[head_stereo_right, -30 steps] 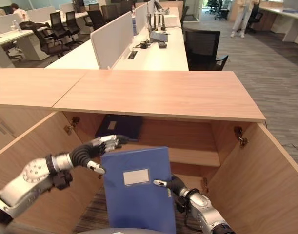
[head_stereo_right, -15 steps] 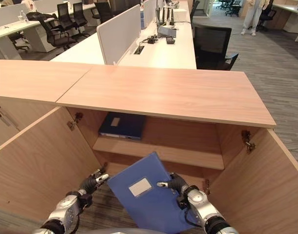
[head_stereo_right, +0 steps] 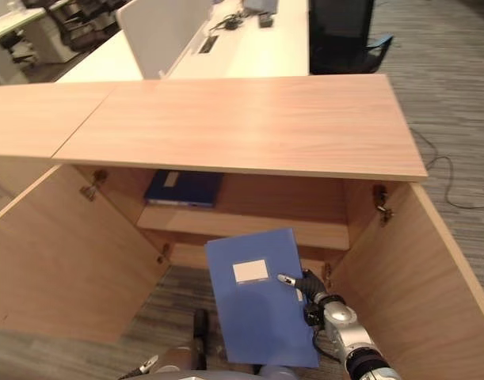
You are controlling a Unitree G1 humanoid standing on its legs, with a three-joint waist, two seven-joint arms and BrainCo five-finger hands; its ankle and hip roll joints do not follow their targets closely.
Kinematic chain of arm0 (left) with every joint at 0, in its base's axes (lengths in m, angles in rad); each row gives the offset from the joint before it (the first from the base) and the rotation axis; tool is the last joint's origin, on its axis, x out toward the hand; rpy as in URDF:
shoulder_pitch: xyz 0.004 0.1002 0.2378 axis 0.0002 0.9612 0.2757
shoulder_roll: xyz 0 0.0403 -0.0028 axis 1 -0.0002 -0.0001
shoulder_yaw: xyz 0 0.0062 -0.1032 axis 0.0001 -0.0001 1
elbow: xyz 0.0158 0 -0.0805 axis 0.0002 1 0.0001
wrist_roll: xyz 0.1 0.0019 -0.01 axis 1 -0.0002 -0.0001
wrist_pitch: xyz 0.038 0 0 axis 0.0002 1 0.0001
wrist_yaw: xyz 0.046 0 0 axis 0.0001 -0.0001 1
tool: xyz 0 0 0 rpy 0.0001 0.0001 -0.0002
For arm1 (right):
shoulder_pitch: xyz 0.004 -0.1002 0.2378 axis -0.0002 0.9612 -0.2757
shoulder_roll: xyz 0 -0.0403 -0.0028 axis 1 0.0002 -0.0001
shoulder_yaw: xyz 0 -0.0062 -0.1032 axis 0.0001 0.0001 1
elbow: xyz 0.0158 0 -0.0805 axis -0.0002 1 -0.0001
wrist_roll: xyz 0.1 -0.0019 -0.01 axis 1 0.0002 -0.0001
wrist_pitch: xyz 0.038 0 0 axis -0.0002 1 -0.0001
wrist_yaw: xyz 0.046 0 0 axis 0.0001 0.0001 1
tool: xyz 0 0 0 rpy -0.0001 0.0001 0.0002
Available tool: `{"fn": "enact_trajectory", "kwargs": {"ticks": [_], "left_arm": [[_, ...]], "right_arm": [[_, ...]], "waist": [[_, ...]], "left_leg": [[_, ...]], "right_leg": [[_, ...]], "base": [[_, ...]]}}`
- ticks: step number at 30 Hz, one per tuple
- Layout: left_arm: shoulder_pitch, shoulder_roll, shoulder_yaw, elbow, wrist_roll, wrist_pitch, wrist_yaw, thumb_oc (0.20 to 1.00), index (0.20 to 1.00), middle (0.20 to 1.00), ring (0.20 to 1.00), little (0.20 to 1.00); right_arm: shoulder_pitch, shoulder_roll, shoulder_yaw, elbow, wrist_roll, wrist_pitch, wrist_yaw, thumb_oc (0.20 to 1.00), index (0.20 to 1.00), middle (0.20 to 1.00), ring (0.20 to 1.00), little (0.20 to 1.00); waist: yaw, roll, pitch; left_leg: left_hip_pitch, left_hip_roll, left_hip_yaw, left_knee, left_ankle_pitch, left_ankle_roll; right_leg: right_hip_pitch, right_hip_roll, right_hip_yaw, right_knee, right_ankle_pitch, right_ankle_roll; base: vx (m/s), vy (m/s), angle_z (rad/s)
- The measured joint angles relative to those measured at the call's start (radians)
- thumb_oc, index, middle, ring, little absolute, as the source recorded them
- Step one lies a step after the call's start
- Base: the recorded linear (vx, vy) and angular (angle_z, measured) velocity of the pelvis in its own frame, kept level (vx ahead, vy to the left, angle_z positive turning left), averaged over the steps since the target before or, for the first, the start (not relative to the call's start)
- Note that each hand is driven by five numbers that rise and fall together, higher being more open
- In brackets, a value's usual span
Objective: Put the empty folder in the office cabinet
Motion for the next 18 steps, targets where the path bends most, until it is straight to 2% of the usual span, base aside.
{"fn": "enact_trajectory", "kwargs": {"ticks": [3,4,5,6,7,8,9,10,11,12,13,14,15,16,17,18], "left_arm": [[0.006,-0.013,0.0,-0.011,0.017,-0.012,0.016,1.0,1.0,1.0,1.0,1.0],[0.008,-0.024,0.004,-0.011,0.017,-0.016,0.02,1.0,1.0,1.0,1.0,1.0],[0.012,-0.034,0.006,-0.011,0.017,-0.017,0.02,1.0,1.0,1.0,1.0,1.0],[0.006,-0.037,0.006,-0.007,0.017,-0.017,0.023,1.0,1.0,1.0,1.0,1.0],[0.001,-0.038,0.028,-0.002,0.024,-0.022,0.026,1.0,1.0,1.0,1.0,1.0],[-0.007,-0.041,0.033,-0.003,0.041,-0.02,0.034,1.0,1.0,1.0,1.0,1.0],[-0.021,-0.038,0.032,-0.005,0.054,-0.019,0.046,1.0,1.0,1.0,1.0,1.0],[-0.031,-0.026,0.033,-0.006,0.055,-0.018,0.058,1.0,1.0,1.0,1.0,1.0],[-0.049,-0.002,0.024,-0.012,0.054,-0.025,0.078,1.0,1.0,1.0,1.0,1.0],[-0.057,0.005,0.028,-0.013,0.054,-0.027,0.085,1.0,1.0,1.0,1.0,1.0],[-0.057,0.009,0.03,-0.018,0.054,-0.028,0.091,1.0,1.0,1.0,1.0,1.0],[-0.062,0.023,0.015,-0.02,0.054,-0.026,0.098,1.0,1.0,1.0,1.0,1.0],[-0.062,0.024,-0.002,-0.025,0.054,-0.024,0.102,1.0,1.0,1.0,1.0,1.0],[-0.069,0.03,-0.028,-0.046,0.053,-0.026,0.107,1.0,1.0,1.0,1.0,1.0],[-0.084,0.032,-0.034,-0.05,0.052,-0.025,0.108,1.0,1.0,1.0,1.0,1.0],[-0.111,0.035,-0.046,-0.045,0.052,-0.02,0.112,1.0,1.0,1.0,1.0,1.0]], "right_arm": [[0.02,-0.028,-0.025,0.006,0.021,0.005,-0.02,0.2,0.2,0.2,0.2,0.2],[0.023,-0.04,-0.025,0.006,0.02,0.005,-0.022,0.2,0.2,0.2,0.2,0.2],[0.03,-0.048,-0.027,0.005,0.02,0.005,-0.022,0.2,0.2,0.2,0.2,0.2],[0.034,-0.042,-0.038,0.006,0.02,0.007,-0.027,0.2,0.2,0.2,0.2,0.2],[0.035,-0.019,-0.044,0.005,0.02,0.006,-0.027,0.2,0.2,0.2,0.2,0.2],[0.023,-0.013,-0.059,0.0,0.02,0.007,-0.031,0.2,0.2,0.2,0.2,0.2],[0.008,-0.002,-0.062,-0.033,0.022,0.006,-0.051,0.2,0.2,0.2,0.2,0.2],[0.003,0.005,-0.053,-0.06,0.023,0.0,-0.057,0.2,0.2,0.2,0.2,0.2],[-0.018,0.009,-0.034,-0.094,0.024,-0.008,-0.066,0.2,0.2,0.2,0.2,0.2],[-0.026,0.02,-0.027,-0.104,0.025,-0.008,-0.067,0.2,0.2,0.2,0.2,0.2],[-0.037,0.031,-0.019,-0.115,0.025,-0.009,-0.073,0.2,0.2,0.2,0.2,0.2],[-0.055,0.04,-0.002,-0.152,0.026,-0.009,-0.081,0.2,0.2,0.2,0.2,0.2],[-0.064,0.045,0.009,-0.177,0.031,-0.009,-0.086,0.2,0.2,0.2,0.2,0.2],[-0.103,0.049,0.041,-0.23,0.065,-0.013,-0.102,0.2,0.2,0.2,0.2,0.2],[-0.124,0.053,0.05,-0.236,0.081,-0.019,-0.107,0.2,0.2,0.2,0.2,0.2],[-0.156,0.055,0.059,-0.243,0.118,-0.021,-0.117,0.2,0.2,0.2,0.2,0.2]], "waist": [[-0.023,0.033,-0.023],[-0.025,0.048,-0.031],[-0.026,0.069,-0.045],[-0.025,0.065,-0.049],[-0.006,0.055,-0.047],[0.003,0.062,-0.041],[0.002,0.077,-0.022],[-0.011,0.07,-0.006],[-0.016,0.049,0.022],[-0.011,0.043,0.038],[-0.008,0.032,0.048],[0.007,0.02,0.076],[0.012,0.024,0.088],[0.028,0.022,0.12],[0.028,0.017,0.138],[0.023,0.012,0.165]], "left_leg": [[0.055,-0.007,0.004,-0.038,0.033,0.046],[0.064,-0.005,0.004,-0.044,0.053,0.074],[0.077,0.003,0.007,-0.039,0.056,0.082],[0.082,-0.01,0.015,-0.036,0.048,0.079],[0.083,-0.04,0.047,-0.037,0.021,0.115],[0.077,-0.037,0.066,-0.036,0.021,0.117],[0.057,-0.037,0.091,-0.035,0.025,0.125],[0.052,-0.06,0.088,-0.028,0.02,0.133],[0.027,-0.081,0.104,0.006,-0.002,0.164],[0.025,-0.095,0.114,0.014,-0.011,0.176],[0.01,-0.105,0.127,0.037,-0.023,0.191],[0.001,-0.113,0.157,0.047,-0.027,0.198],[-0.014,-0.111,0.171,0.051,-0.028,0.198],[-0.061,-0.1,0.192,0.075,-0.029,0.202],[-0.083,-0.099,0.193,0.089,-0.03,0.202],[-0.112,-0.097,0.194,0.112,-0.033,0.203]], "right_leg": [[-0.005,0.009,0.021,0.006,0.014,0.014],[-0.005,0.013,0.022,0.006,0.013,0.012],[-0.005,0.019,0.025,0.006,0.01,0.017],[-0.003,0.007,0.036,0.008,0.01,0.027],[-0.044,-0.019,0.069,0.059,-0.013,0.06],[-0.097,-0.024,0.07,0.14,-0.036,0.074],[-0.22,-0.035,0.063,0.333,-0.086,0.092],[-0.267,-0.062,0.051,0.416,-0.095,0.103],[-0.335,-0.105,0.027,0.533,-0.137,0.108],[-0.356,-0.129,0.006,0.561,-0.154,0.112],[-0.369,-0.171,-0.043,0.564,-0.148,0.115],[-0.378,-0.234,-0.113,0.567,-0.158,0.104],[-0.389,-0.255,-0.142,0.537,-0.158,0.104],[-0.416,-0.264,-0.181,0.458,-0.146,0.124],[-0.426,-0.26,-0.175,0.429,-0.143,0.13],[-0.429,-0.264,-0.167,0.39,-0.129,0.152]], "base": [[0.1,0.197,-0.31],[0.09,0.201,-0.21],[0.13,0.389,-0.15],[0.06,0.481,-0.46],[0.01,0.369,-0.61],[-0.19,0.338,-0.84],[-0.15,0.157,-0.44],[-0.13,0.267,-0.24],[0.02,0.11,-0.09],[0.01,0.136,-0.19],[-0.09,0.016,-0.43],[-0.09,0.015,-0.45],[-0.18,-0.056,-0.76],[-0.1,-0.046,-0.6],[-0.09,-0.094,-0.48],[-0.01,-0.094,-0.03]]}}
